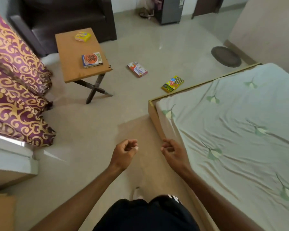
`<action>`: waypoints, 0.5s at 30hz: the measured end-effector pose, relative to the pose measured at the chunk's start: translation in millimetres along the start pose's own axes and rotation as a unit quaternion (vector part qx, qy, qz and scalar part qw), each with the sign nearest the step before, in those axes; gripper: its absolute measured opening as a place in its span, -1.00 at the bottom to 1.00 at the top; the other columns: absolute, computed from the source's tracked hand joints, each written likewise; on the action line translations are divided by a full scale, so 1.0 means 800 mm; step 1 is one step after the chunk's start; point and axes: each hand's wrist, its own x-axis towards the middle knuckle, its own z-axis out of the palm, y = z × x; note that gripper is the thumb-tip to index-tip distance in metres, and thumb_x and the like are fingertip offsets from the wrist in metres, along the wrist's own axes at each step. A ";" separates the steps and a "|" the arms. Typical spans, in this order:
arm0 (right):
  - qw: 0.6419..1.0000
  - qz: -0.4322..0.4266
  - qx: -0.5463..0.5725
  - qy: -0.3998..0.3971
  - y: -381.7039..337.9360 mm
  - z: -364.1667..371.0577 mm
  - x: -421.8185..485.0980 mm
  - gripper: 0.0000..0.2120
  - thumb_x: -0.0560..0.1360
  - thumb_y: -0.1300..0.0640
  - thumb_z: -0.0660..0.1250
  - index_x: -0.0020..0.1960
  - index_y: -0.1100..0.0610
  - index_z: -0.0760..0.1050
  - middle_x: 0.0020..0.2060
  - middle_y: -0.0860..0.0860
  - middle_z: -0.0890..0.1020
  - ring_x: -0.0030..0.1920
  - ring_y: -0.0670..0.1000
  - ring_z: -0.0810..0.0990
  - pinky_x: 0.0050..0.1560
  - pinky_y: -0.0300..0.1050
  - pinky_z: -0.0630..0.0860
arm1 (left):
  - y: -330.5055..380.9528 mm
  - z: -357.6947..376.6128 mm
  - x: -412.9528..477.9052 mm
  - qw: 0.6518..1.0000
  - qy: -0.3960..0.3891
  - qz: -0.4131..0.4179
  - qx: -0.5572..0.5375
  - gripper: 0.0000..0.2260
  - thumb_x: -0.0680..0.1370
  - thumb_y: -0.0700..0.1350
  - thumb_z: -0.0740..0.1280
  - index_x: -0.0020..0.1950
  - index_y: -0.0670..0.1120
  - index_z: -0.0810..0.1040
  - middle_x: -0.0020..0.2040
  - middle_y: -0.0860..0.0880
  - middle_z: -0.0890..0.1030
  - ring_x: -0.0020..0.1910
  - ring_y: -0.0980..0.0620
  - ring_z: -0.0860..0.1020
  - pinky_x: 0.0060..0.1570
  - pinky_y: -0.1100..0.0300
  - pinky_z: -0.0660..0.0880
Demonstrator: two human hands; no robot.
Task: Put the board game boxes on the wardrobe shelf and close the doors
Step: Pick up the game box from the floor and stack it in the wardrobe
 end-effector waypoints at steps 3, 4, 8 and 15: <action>1.000 -0.010 0.008 -0.004 -0.037 0.012 0.094 -0.70 0.48 0.18 0.38 0.20 0.06 0.55 -0.10 -0.06 0.66 -0.13 -0.21 0.59 -0.16 -0.49 0.46 | 0.036 -0.021 0.090 1.000 0.019 0.011 -0.007 -0.82 0.41 -0.09 0.41 0.00 0.05 0.64 -0.05 0.02 0.70 -0.02 0.03 0.65 0.11 0.02 0.60; 1.000 -0.010 0.012 -0.009 -0.049 0.015 0.136 -0.70 0.48 0.18 0.38 0.21 0.06 0.55 -0.09 -0.05 0.66 -0.12 -0.20 0.59 -0.16 -0.49 0.46 | 0.049 -0.027 0.129 1.000 0.025 0.012 -0.008 -0.83 0.43 -0.11 0.41 0.00 0.05 0.65 -0.05 0.02 0.70 -0.01 0.03 0.65 0.11 0.03 0.60; 1.000 -0.009 0.018 -0.014 -0.080 0.027 0.280 -0.70 0.48 0.20 0.37 0.21 0.07 0.55 -0.09 -0.02 0.66 -0.11 -0.17 0.60 -0.16 -0.52 0.45 | 0.087 -0.037 0.265 0.999 0.038 0.012 -0.005 -0.82 0.46 -0.14 0.41 0.03 0.03 0.64 -0.03 0.02 0.69 0.01 0.03 0.64 0.12 0.05 0.59; 0.998 -0.004 0.015 -0.060 -0.147 0.039 0.528 -0.73 0.47 0.16 0.39 0.17 0.01 0.56 -0.14 -0.09 0.66 -0.17 -0.16 0.62 -0.10 -0.32 0.53 | 0.178 -0.048 0.482 0.998 0.065 -0.011 -0.026 -0.81 0.50 -0.23 0.40 0.08 -0.04 0.63 -0.01 -0.01 0.68 0.04 0.00 0.63 0.11 0.13 0.58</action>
